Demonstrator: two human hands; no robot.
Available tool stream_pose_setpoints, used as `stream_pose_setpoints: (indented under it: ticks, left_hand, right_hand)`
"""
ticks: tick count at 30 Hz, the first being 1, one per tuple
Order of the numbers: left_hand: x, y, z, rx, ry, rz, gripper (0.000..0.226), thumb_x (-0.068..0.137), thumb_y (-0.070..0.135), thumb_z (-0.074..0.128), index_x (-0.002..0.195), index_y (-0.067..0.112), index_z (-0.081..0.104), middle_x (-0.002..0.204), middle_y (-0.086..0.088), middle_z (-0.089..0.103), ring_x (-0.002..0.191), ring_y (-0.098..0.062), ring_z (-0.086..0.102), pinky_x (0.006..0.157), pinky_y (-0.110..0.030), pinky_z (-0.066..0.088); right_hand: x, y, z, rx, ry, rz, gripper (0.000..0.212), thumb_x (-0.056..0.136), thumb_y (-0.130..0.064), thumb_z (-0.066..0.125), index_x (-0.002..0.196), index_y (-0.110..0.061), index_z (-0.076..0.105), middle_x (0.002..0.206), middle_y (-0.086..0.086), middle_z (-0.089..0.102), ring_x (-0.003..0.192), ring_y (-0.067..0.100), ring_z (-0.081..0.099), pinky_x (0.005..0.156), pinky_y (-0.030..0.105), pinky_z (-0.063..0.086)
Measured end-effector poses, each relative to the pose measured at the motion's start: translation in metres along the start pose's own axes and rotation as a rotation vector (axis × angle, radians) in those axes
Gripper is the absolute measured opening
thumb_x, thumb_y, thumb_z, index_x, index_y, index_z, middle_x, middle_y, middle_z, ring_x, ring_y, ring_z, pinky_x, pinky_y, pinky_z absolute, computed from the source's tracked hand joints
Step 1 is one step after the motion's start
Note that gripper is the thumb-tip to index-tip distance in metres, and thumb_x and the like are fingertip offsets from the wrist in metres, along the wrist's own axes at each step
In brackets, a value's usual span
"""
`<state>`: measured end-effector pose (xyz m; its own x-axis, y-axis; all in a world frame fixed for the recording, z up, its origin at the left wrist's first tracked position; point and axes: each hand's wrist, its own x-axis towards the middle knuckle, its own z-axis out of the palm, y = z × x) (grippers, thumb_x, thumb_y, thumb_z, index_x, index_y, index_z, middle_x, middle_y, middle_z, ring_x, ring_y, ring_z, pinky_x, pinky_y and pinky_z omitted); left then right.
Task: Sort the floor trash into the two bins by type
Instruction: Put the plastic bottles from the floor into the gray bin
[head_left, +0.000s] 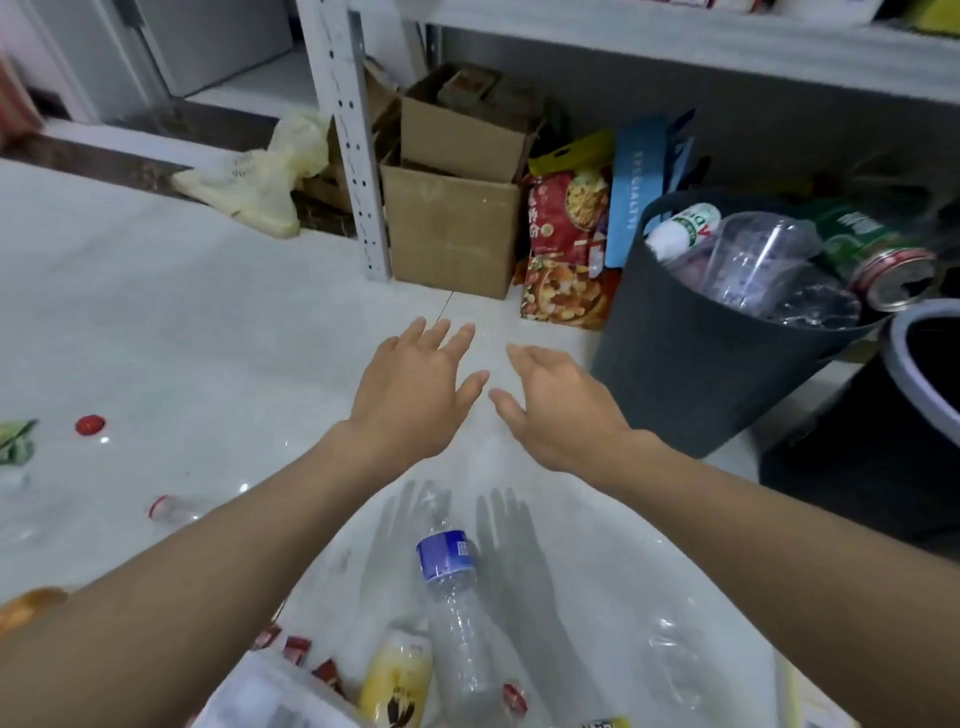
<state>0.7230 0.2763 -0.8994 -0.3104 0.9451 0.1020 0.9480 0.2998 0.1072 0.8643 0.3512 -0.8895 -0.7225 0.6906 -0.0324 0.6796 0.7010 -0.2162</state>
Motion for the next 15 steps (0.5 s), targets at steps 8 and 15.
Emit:
stream_pose_setpoints:
  ticks: [8, 15]
  left_hand:
    - [-0.032, -0.034, 0.053, 0.003, -0.096, -0.094, 0.059, 0.099, 0.050, 0.032, 0.151, 0.021, 0.026, 0.153, -0.007, 0.035, 0.143, -0.029, 0.027, 0.111, -0.042, 0.032]
    - [-0.048, -0.062, 0.071, 0.028, -0.123, -0.126, 0.059, 0.099, 0.048, 0.033, 0.149, 0.018, 0.029, 0.147, -0.006, 0.041, 0.137, -0.030, 0.034, 0.103, -0.041, 0.036]
  right_hand:
    - [-0.011, -0.022, 0.067, -0.020, -0.214, -0.082, 0.064, 0.101, -0.044, 0.037, 0.154, -0.015, 0.015, 0.156, 0.006, 0.028, 0.143, 0.023, 0.025, 0.111, 0.035, 0.030]
    - [-0.017, -0.038, 0.116, 0.100, -0.364, -0.003, 0.075, 0.095, -0.047, 0.047, 0.154, -0.019, 0.010, 0.150, 0.007, 0.035, 0.133, 0.028, 0.039, 0.101, 0.038, 0.040]
